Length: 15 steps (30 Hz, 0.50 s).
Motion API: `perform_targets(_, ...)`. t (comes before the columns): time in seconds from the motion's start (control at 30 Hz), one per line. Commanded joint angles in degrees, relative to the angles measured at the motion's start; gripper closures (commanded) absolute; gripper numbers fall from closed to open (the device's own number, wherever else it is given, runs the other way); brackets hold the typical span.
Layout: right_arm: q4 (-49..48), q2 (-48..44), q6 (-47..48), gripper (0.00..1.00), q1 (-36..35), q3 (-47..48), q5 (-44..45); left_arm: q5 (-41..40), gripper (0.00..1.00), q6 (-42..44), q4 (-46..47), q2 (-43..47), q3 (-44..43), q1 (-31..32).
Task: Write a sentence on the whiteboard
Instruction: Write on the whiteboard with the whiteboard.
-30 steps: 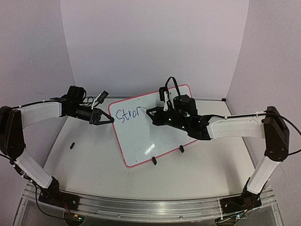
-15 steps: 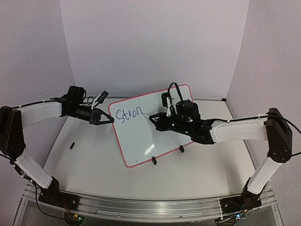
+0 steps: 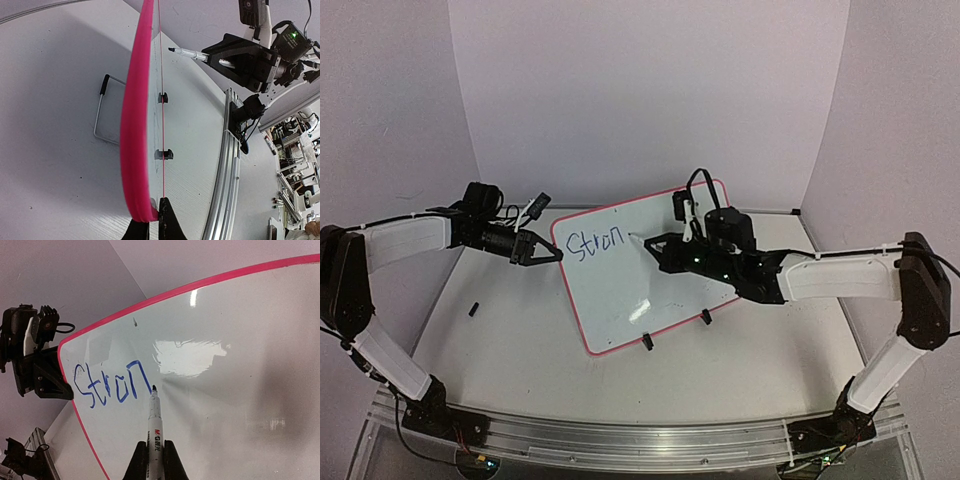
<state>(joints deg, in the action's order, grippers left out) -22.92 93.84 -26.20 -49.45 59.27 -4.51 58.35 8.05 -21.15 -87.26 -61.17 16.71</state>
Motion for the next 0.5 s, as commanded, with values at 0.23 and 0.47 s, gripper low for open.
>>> perform_targets(0.23,-2.17,1.86,0.02,1.00,2.33,3.59,-1.99,-2.01,1.00,4.10,0.41,1.45,-2.56,0.18)
perform_targets(0.47,-2.61,3.38,-0.08,1.00,2.78,4.69,-3.44,-2.01,1.00,4.10,0.41,1.31,-2.55,0.17)
